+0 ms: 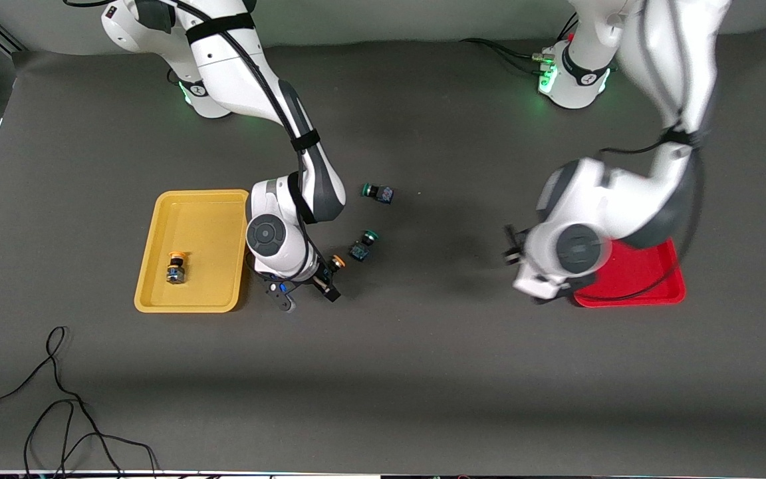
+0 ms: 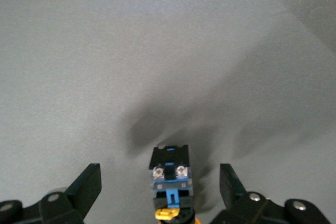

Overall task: Place red and yellow buttons in trays
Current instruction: 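Carry the red button to the red tray while the right gripper lifts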

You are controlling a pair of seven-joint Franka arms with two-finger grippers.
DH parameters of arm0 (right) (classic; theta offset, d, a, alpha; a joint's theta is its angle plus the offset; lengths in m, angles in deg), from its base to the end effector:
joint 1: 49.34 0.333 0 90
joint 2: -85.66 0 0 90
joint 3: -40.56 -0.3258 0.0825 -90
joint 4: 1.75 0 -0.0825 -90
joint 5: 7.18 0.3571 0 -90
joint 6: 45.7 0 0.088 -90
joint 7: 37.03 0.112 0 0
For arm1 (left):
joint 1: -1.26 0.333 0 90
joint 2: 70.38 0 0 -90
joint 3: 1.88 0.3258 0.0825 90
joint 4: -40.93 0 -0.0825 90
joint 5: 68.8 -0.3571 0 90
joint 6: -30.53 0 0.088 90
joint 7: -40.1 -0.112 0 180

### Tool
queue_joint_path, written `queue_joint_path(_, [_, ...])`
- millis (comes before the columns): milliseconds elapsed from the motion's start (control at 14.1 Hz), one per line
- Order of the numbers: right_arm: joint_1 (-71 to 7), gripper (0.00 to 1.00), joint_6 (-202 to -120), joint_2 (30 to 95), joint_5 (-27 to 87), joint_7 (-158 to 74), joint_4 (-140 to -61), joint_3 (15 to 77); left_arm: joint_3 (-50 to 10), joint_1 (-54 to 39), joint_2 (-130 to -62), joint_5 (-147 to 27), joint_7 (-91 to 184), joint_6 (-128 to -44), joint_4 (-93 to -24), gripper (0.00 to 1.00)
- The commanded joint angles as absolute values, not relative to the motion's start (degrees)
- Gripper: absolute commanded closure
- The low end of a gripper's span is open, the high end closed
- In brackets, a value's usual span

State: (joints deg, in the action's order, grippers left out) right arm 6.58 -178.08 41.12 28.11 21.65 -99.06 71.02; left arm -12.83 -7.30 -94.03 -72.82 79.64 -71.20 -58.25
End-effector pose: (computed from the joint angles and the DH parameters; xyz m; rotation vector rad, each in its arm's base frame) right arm 0.5673 0.3309 0.2069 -2.7934 1.3259 0.0949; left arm 0.5642 -0.1825 0.3415 -2.8994 -0.4747 0.4746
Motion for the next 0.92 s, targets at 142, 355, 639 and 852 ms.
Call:
queue_joint_path(142, [7.09, 0.57, -177.62, 41.54, 28.06, 19.67, -100.01, 70.88, -12.69, 4.92, -87.61, -80.13, 59.84, -84.31, -73.05, 1.0])
queue_joint_path(355, [7.35, 0.86, -177.53, 41.8, 28.06, 18.16, -100.01, 70.88, -12.61, 10.39, -88.84, -81.8, 52.86, -93.8, -77.7, 1.0])
queue_joint_path(639, [6.39, 0.95, -170.1, 45.22, 28.06, 13.79, -98.52, 73.15, -12.52, 14.61, -88.84, -85.58, 51.63, -101.37, -82.8, 1.0])
queue_joint_path(852, [6.38, 0.95, -157.98, 47.86, 27.62, 7.29, -95.36, 80.17, -12.52, 16.37, -88.58, -85.58, 50.21, -104.64, -85.19, 1.0])
